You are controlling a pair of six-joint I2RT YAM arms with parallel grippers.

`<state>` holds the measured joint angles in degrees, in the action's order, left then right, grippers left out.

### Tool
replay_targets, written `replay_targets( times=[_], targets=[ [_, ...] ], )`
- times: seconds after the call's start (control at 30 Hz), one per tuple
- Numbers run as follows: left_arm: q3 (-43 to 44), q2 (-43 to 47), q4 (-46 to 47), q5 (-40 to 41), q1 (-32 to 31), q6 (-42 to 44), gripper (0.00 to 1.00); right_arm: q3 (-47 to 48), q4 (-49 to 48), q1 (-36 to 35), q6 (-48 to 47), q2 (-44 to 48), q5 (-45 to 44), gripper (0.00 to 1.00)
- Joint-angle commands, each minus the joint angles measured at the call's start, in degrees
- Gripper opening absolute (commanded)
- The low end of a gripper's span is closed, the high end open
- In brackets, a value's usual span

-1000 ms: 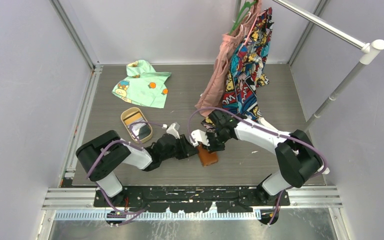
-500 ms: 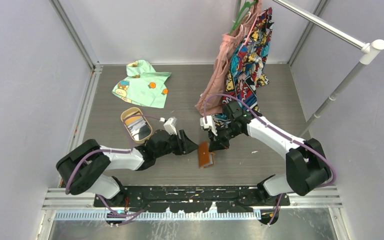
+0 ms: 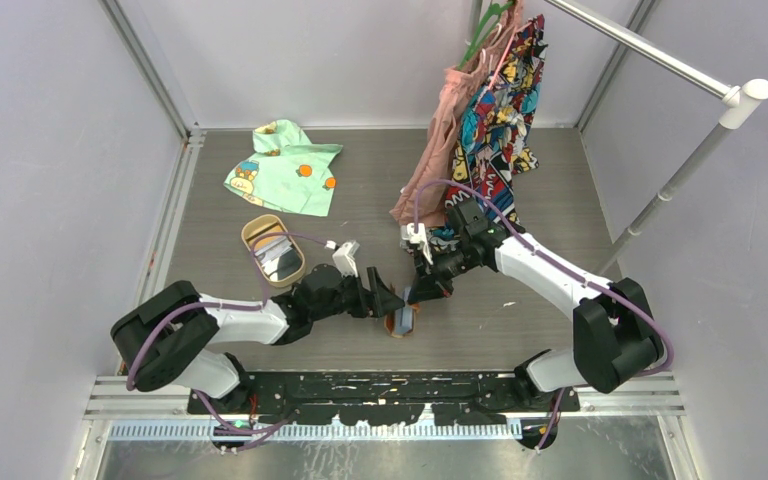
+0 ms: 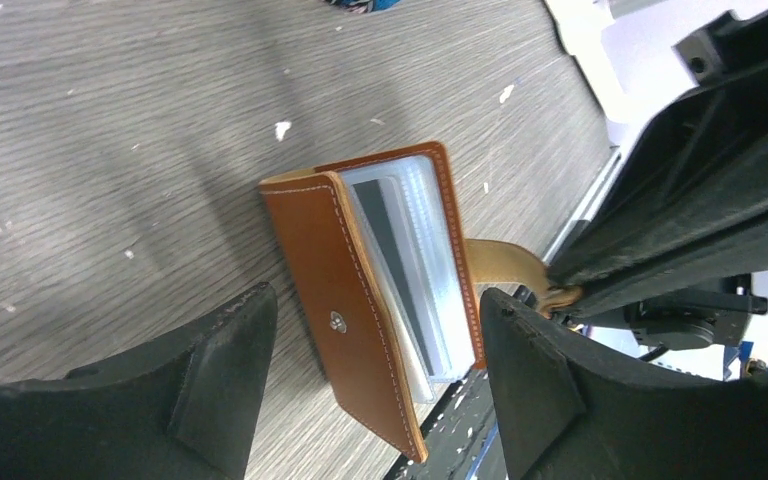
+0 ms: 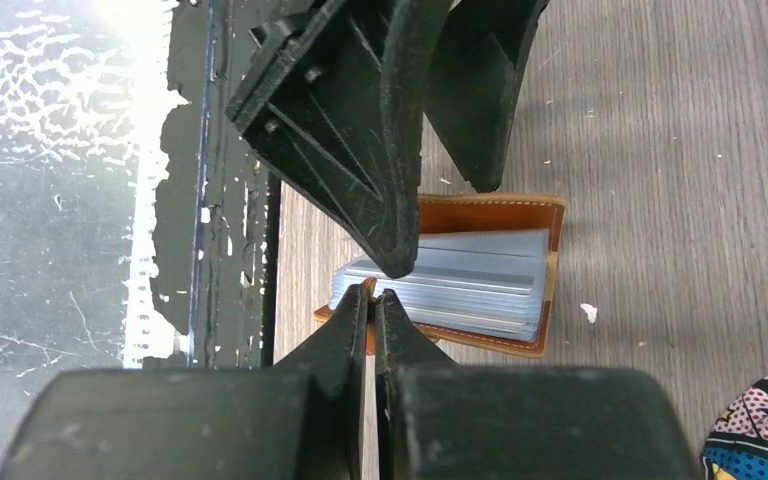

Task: Put the credit cards into the card holder
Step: Open the card holder at the center of the board.

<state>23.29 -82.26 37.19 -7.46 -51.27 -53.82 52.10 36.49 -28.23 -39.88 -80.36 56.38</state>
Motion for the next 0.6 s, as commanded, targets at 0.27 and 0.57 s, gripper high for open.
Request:
replay_targets(
  times=[0.27,0.57],
  targets=[
    [3.5,-0.4,-9.9,2.7,-0.1,2.1,0.58,2.0,3.5,1.4,-5.1,1.9,2.4,0.01],
    [4.1,-1.2,-15.0,4.6,-0.1,3.8,0.05,2.9,8.6,4.7,-10.7,4.0,7.8,0.01]
  ],
)
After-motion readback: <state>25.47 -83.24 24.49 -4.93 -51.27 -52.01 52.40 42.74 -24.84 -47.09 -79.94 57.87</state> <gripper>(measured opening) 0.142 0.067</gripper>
